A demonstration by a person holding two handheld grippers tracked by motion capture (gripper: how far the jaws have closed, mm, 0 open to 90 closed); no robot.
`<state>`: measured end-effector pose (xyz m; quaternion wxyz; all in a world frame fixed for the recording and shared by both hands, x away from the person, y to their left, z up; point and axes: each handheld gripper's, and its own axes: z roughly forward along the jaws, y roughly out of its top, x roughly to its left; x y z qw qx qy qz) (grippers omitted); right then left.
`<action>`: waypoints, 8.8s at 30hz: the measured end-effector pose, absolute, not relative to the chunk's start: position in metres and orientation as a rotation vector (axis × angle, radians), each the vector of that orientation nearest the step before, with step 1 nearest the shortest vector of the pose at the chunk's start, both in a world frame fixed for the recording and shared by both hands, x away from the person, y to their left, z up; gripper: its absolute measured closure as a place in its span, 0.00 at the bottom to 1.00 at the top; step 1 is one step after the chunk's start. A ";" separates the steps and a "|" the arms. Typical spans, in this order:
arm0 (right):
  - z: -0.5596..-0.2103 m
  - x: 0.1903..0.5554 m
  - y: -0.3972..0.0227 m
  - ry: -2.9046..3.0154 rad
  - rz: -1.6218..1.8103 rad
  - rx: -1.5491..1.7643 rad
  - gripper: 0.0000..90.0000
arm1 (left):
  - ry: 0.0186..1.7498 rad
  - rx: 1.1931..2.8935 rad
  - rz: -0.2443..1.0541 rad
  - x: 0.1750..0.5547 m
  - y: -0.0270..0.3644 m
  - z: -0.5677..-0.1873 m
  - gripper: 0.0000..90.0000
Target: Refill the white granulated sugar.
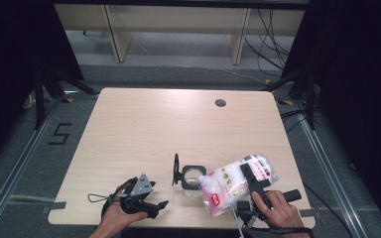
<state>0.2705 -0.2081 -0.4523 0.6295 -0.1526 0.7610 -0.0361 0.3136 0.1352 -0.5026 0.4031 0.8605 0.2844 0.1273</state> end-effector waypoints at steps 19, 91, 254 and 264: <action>-0.449 0.274 -0.203 1.734 -0.124 -0.370 0.46 | 0.736 2.166 0.311 0.313 0.134 -0.503 0.24; -0.448 0.276 -0.211 1.732 -0.035 -0.325 0.46 | 0.715 2.172 0.326 0.314 0.136 -0.502 0.24; -0.444 0.273 -0.213 1.719 -0.045 -0.351 0.46 | 0.703 2.179 0.331 0.314 0.136 -0.501 0.24; -0.448 0.272 -0.211 1.722 -0.036 -0.337 0.46 | 0.703 2.180 0.335 0.314 0.136 -0.501 0.24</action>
